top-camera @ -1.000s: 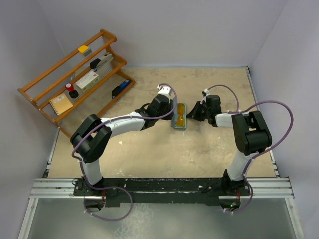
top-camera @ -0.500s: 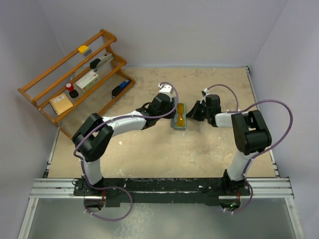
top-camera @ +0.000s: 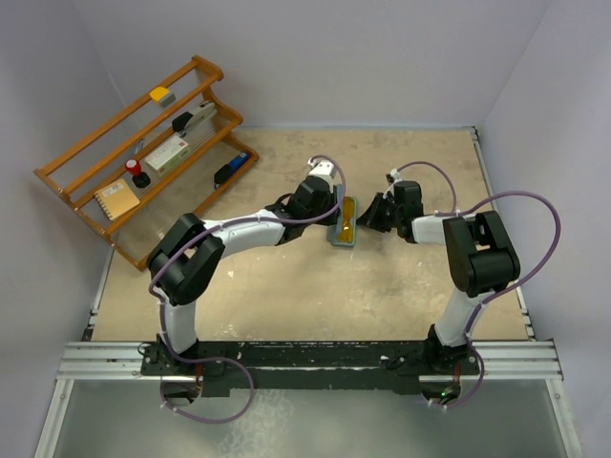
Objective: Organize the sunglasses
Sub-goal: Close the sunglasses case at the center of the board.
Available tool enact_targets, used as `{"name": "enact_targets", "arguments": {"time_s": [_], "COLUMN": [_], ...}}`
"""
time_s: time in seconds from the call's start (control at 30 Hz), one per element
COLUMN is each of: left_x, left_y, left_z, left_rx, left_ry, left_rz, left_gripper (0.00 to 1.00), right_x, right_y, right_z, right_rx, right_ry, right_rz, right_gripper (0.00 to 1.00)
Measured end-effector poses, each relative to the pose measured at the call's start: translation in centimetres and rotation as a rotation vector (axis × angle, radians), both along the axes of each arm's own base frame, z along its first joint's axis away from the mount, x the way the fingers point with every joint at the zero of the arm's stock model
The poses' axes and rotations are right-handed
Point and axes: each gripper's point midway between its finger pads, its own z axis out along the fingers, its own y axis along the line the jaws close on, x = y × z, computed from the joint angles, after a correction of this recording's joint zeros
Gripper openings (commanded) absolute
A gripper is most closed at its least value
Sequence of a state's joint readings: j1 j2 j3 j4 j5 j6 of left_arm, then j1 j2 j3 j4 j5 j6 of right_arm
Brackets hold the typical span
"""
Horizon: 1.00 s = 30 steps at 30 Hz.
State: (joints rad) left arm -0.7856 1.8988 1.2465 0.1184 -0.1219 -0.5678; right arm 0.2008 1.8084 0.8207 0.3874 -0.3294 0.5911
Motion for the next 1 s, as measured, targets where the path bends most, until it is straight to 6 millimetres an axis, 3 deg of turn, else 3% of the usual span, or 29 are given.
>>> {"name": "enact_targets", "arguments": {"time_s": [0.37, 0.6, 1.0], "left_x": [0.0, -1.9, -2.3], "left_y": [-2.6, -4.1, -3.9], "left_z": [-1.0, -4.1, -3.9], "left_rx": [-0.022, 0.016, 0.035], "left_ry": [-0.001, 0.045, 0.044], "left_rz": [-0.03, -0.074, -0.077], "left_gripper": [0.13, 0.13, 0.2], "right_x": [0.2, 0.1, 0.1], "right_y": [0.0, 0.3, 0.2], "right_z": [0.0, 0.0, 0.0], "right_rx": [-0.005, -0.006, -0.009], "right_ry": [0.002, 0.003, 0.003], "right_rz": [-0.002, 0.006, 0.004], "right_gripper": [0.09, 0.09, 0.13]}}
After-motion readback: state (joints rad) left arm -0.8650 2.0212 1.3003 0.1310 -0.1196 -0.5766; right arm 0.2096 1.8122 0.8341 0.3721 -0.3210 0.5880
